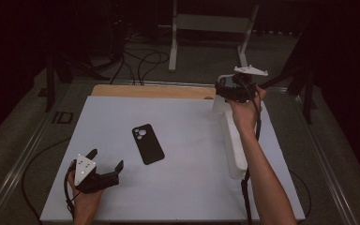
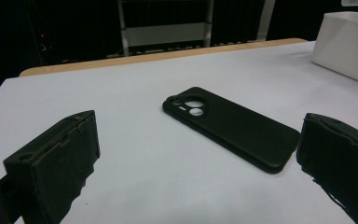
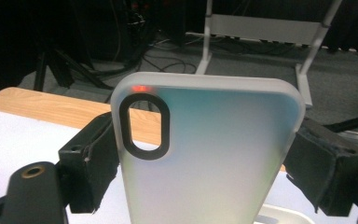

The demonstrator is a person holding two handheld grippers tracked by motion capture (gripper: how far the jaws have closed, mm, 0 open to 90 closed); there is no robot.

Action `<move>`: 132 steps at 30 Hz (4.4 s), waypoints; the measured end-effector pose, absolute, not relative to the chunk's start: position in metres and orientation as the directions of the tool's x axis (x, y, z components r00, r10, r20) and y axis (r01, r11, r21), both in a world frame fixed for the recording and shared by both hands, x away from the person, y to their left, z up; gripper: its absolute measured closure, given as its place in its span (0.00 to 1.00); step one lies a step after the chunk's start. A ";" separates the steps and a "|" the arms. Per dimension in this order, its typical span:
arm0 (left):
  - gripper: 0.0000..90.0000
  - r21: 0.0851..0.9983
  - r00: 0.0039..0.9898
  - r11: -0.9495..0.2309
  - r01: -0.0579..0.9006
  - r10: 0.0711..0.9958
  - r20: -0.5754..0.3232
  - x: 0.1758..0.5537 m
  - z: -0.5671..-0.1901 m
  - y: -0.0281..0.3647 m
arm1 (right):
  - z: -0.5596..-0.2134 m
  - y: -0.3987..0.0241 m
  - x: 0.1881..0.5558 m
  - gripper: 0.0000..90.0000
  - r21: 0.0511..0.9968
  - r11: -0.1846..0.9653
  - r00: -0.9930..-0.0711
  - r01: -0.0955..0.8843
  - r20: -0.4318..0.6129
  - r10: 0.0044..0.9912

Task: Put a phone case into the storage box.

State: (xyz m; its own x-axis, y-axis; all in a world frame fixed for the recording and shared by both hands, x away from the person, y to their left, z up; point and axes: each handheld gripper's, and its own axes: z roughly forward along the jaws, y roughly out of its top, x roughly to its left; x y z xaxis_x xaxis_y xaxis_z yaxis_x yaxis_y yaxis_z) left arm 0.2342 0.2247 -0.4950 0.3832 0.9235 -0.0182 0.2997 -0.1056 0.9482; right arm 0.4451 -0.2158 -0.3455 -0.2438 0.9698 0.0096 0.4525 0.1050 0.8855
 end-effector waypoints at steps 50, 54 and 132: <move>0.00 0.948 0.379 -0.100 0.303 0.925 -0.024 0.234 -0.496 0.225 | -0.380 -0.256 0.472 0.18 0.815 0.086 -0.114 0.573 -0.025 0.993; 0.00 0.948 0.377 -0.098 0.304 0.926 -0.025 0.234 -0.496 0.225 | -0.385 -0.256 0.474 0.18 0.803 0.089 -0.112 0.589 -0.027 0.993; 0.00 0.949 0.360 -0.072 0.308 0.932 -0.046 0.234 -0.496 0.227 | -0.389 -0.231 0.411 0.09 0.820 0.188 -0.297 0.541 -0.023 0.955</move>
State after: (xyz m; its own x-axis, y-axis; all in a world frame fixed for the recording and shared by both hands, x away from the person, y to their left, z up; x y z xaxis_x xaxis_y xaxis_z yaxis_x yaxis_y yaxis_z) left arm 0.2336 0.2269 -0.4959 0.3603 0.9317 -0.0464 0.3083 -0.0720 0.9486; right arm 0.4109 -0.2310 -0.3890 -0.2969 0.9546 -0.0232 0.5410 0.1882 0.8197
